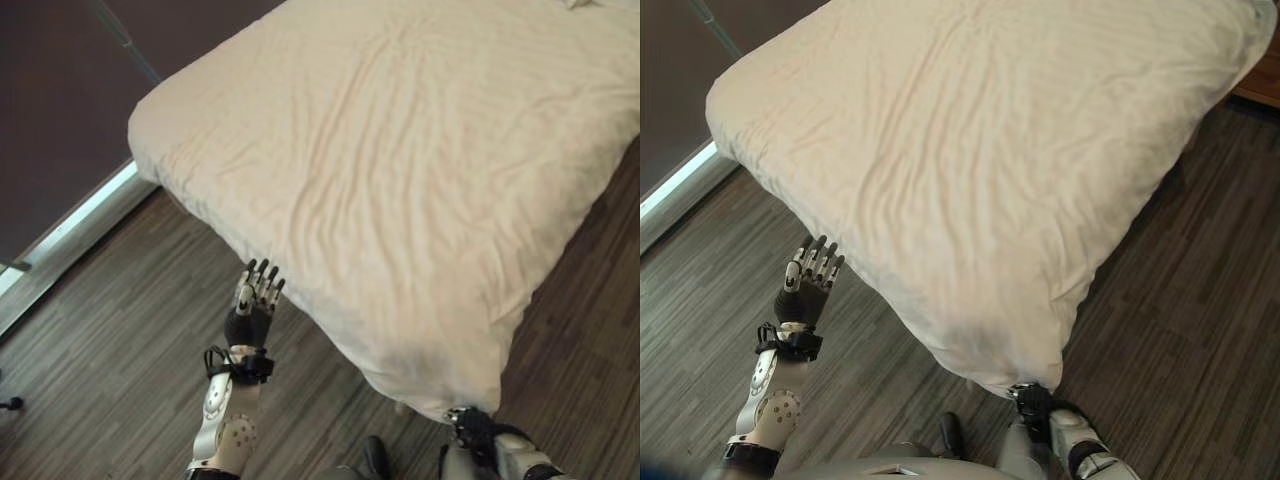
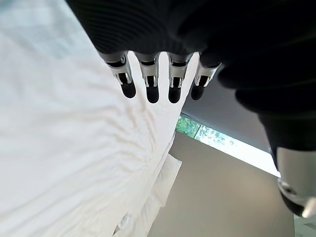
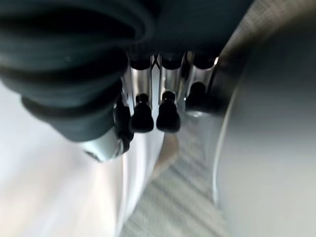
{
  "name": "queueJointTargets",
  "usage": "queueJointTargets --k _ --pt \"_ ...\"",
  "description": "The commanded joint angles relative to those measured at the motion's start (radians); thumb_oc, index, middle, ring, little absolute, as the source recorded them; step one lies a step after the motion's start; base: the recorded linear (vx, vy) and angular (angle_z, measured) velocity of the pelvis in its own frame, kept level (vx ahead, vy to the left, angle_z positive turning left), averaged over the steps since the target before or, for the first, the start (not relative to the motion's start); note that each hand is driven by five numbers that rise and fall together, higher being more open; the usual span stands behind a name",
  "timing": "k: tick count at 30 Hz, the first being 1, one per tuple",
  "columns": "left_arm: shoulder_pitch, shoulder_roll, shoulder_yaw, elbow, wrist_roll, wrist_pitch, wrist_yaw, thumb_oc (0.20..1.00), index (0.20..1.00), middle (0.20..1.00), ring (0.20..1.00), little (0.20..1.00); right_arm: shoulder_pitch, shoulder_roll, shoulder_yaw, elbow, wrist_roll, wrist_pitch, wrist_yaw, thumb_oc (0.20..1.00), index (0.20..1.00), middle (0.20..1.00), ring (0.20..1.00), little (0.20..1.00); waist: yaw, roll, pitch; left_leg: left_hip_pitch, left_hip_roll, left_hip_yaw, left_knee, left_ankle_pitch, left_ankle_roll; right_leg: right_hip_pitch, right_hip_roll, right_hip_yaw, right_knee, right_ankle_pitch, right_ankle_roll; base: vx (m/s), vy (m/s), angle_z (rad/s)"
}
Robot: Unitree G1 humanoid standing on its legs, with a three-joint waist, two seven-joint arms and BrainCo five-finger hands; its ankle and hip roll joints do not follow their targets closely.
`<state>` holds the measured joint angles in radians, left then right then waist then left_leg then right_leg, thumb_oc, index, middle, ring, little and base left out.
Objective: Making the bed.
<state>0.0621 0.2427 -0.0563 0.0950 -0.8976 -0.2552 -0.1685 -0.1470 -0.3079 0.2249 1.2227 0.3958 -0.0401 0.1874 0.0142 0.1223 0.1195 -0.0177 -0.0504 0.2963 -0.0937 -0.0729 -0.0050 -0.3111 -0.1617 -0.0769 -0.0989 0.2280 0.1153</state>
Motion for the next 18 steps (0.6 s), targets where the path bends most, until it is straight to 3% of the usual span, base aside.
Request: queueJointTargets --k 1,4,5,7,10,11,13,14,15,16,18 --pt "-0.037 0.031 0.017 -0.046 0.004 -0.044 -0.029 1.0 1.0 1.0 1.0 1.0 -0.083 -0.077 -0.106 0.074 0.09 -0.017 -0.052 0.2 0.2 0.2 0.2 0.2 -0.008 0.039 0.046 -0.105 -0.012 -0.069 0.006 0.111 -0.033 0.096 0.042 0.016 0.012 -0.056 0.047 0.0 0.0 0.0" --pt "-0.024 0.049 0.049 -0.056 0.004 -0.047 -0.038 1.0 1.0 1.0 1.0 1.0 -0.069 -0.252 -0.368 0.108 0.259 -0.051 -0.122 0.2 0.2 0.2 0.2 0.2 -0.037 0.034 0.046 -0.105 -0.01 -0.063 0.006 0.101 -0.034 0.092 0.046 0.028 0.012 -0.061 0.05 0.04 0.002 -0.02" --pt "-0.025 0.048 0.049 -0.056 0.004 -0.047 -0.038 1.0 1.0 1.0 1.0 1.0 -0.07 -0.253 -0.369 0.108 0.259 -0.051 -0.122 0.2 0.2 0.2 0.2 0.2 -0.035 0.033 0.045 -0.109 -0.01 -0.061 0.006 0.105 -0.034 0.087 0.046 0.03 0.012 -0.057 0.049 0.03 -0.001 -0.03" --pt "-0.023 0.056 0.067 -0.064 0.012 -0.058 -0.035 1.0 1.0 1.0 1.0 1.0 -0.026 -0.33 -0.493 0.048 0.34 -0.102 -0.164 0.2 0.2 0.2 0.2 0.2 -0.061 0.017 0.042 -0.105 -0.006 -0.055 0.006 0.097 -0.034 0.087 0.052 0.04 0.012 -0.058 0.05 0.02 -0.007 -0.14" --pt "-0.023 0.056 0.077 -0.062 0.017 -0.064 -0.032 1.0 1.0 1.0 1.0 1.0 0.005 -0.359 -0.555 -0.004 0.376 -0.141 -0.193 0.2 0.2 0.2 0.2 0.2 -0.08 0.001 0.038 -0.104 -0.002 -0.053 0.006 0.092 -0.034 0.087 0.055 0.046 0.012 -0.059 0.049 0.02 -0.013 -0.11" --pt "-0.022 0.053 0.088 -0.05 0.019 -0.07 -0.028 1.0 1.0 1.0 1.0 1.0 0.054 -0.363 -0.619 -0.132 0.369 -0.182 -0.242 0.2 0.2 0.2 0.2 0.2 -0.095 -0.013 0.033 -0.101 0.002 -0.051 0.006 0.089 -0.032 0.089 0.059 0.051 0.012 -0.059 0.049 0.0 0.0 0.0" --pt "-0.028 0.043 0.097 -0.039 0.028 -0.075 -0.017 1.0 1.0 1.0 1.0 1.0 0.105 -0.332 -0.634 -0.355 0.311 -0.232 -0.288 0.2 0.2 0.2 0.2 0.2 -0.112 -0.026 0.03 -0.089 0.007 -0.05 0.006 0.082 -0.03 0.098 0.065 0.055 0.012 -0.063 0.048 0.02 -0.025 -0.07" --pt "-0.03 0.04 0.102 -0.031 0.038 -0.078 -0.01 1.0 1.0 1.0 1.0 1.0 0.142 -0.3 -0.644 -0.508 0.256 -0.249 -0.323 0.793 0.793 0.793 0.793 0.793 -0.12 -0.035 0.027 -0.087 0.007 -0.05 0.006 0.085 -0.029 0.098 0.066 0.06 0.012 -0.058 0.047 0.01 -0.017 -0.12" --pt "-0.03 0.04 0.102 -0.031 0.038 -0.078 -0.01 1.0 1.0 1.0 1.0 1.0 0.143 -0.298 -0.644 -0.51 0.254 -0.248 -0.325 1.0 1.0 1.0 1.0 1.0 -0.119 -0.035 0.026 -0.088 0.007 -0.049 0.006 0.086 -0.029 0.096 0.065 0.06 0.012 -0.058 0.047 -0.01 -0.031 -0.15" --pt "-0.036 0.034 0.103 -0.017 0.071 -0.079 0.001 1.0 1.0 1.0 1.0 1.0 0.174 -0.25 -0.63 -0.758 0.185 -0.29 -0.33 1.0 1.0 1.0 1.0 1.0 -0.133 -0.046 0.018 -0.078 0.013 -0.048 0.006 0.084 -0.027 0.105 0.069 0.068 0.012 -0.058 0.045 0.01 -0.02 -0.19" --pt "-0.037 0.036 0.091 -0.015 0.096 -0.075 0.0 1.0 1.0 1.0 1.0 1.0 0.176 -0.192 -0.606 -0.892 0.152 -0.316 -0.334 1.0 1.0 1.0 1.0 1.0 -0.133 -0.056 0.006 -0.069 0.016 -0.049 0.006 0.081 -0.025 0.115 0.072 0.071 0.012 -0.062 0.043 0.01 -0.033 -0.16"
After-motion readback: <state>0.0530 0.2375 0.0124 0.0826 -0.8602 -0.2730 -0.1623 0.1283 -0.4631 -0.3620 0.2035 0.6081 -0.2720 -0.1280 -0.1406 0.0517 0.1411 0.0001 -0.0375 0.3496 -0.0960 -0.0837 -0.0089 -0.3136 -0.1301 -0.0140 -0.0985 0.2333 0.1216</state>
